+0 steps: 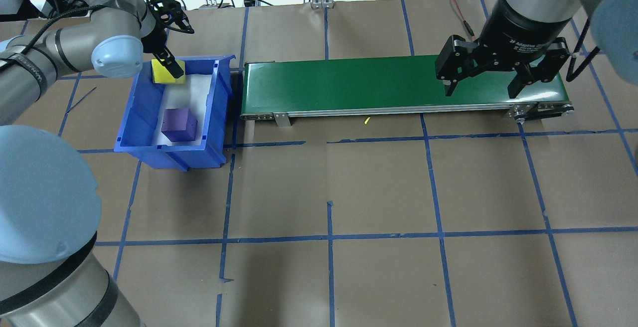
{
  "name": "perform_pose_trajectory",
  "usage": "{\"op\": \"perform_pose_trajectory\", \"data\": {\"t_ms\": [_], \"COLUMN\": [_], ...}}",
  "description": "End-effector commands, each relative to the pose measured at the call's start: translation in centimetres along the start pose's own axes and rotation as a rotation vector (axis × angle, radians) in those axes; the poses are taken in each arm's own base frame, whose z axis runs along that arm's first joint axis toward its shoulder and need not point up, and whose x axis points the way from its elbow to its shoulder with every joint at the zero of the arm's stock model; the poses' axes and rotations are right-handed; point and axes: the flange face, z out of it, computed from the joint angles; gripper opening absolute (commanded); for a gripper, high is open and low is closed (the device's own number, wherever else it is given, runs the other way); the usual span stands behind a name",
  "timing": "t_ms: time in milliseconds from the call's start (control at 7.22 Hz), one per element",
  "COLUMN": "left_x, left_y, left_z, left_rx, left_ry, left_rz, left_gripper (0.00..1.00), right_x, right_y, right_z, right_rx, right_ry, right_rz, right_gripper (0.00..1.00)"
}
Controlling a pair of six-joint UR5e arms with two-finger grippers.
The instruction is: Move block left to right into plate
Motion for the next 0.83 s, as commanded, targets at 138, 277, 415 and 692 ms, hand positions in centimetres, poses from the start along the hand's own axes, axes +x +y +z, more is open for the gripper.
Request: {"op": "perform_pose_trajectory", "data": {"t_ms": [138,277,415,692], "left_x": [0.1,0.1,0.1,0.4], "left_y": [0.1,0.0,0.0,-0.2], "left_z": [-0.2,-0.6,-1.0,-3.1], "left_rx": [0.007,0.011,0.014,0.057], "left_ry": [-0.002,-0.004,-0.005,-0.006], "left_rz": [0.0,-0.007,-0.013,-0.034], "left_gripper": [0.17,0.12,0.12,0.08], "right_x": [-0.2,0.2,0.2,0.1], "right_y": [0.1,-0.1,0.0,0.0], "right_z": [-0.1,0.0,0.0,0.1], "right_rx": [0.002,0.0,-0.003,-0.004], "right_ry": [0.0,0.002,0.002,0.0], "right_rz": [0.001,0.008,0.005,0.002], "right_gripper": [1.0,1.0,1.0,1.0]}}
